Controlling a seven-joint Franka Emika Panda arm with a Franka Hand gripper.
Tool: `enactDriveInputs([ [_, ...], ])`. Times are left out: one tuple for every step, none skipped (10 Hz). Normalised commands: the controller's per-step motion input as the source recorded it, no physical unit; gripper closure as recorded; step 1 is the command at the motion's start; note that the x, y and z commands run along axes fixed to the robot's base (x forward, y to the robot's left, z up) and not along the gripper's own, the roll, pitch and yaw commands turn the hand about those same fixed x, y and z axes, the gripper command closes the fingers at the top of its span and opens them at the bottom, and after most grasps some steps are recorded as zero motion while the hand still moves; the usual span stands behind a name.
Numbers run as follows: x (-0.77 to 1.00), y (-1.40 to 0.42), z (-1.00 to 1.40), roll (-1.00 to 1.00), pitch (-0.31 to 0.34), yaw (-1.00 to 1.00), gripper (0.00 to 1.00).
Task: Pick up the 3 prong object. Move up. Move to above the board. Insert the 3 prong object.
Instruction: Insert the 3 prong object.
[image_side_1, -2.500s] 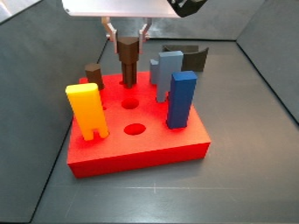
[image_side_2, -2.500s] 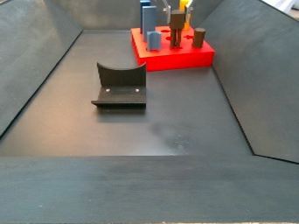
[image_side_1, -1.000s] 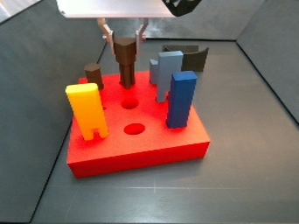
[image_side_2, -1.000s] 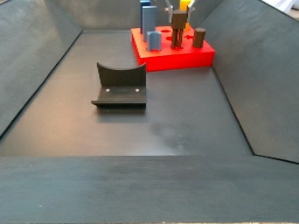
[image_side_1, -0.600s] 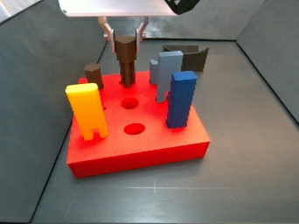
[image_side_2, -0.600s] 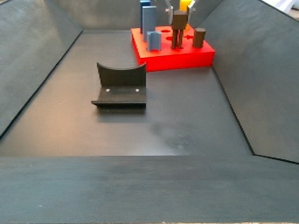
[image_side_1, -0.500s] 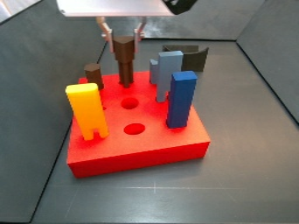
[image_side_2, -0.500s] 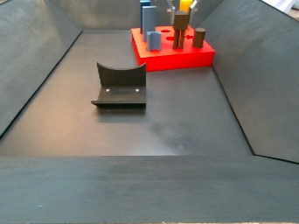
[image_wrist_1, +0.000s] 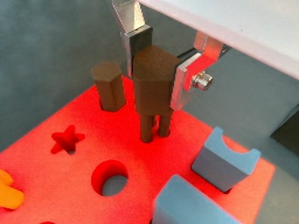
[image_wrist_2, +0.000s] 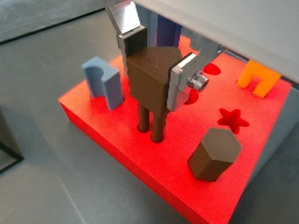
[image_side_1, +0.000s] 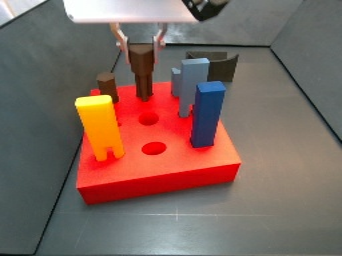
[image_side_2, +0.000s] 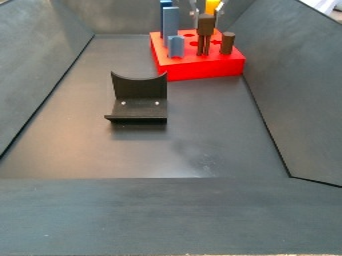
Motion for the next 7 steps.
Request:
enactDriveInputs([
  [0.0, 0.0, -0.31, 0.0, -0.026, 0.0, 1.0],
  [-0.01, -0.04, -0.59, 0.0, -0.074, 0.07, 1.0],
  [-0.05, -0.05, -0.67, 0.03, -0.103, 0.07, 1.0],
  [-0.11, -0.05, -0.89, 0.08, -0.19, 0.05, 1.0],
  [-0.1, -0.05, -0.87, 0.09, -0.194, 0.04, 1.0],
  [-0.22, -0.09, -0.74, 0.14, -0.243, 0.01, 1.0],
  [-0.22, -0.12, -0.37, 0.17, -0.167, 0.05, 1.0],
])
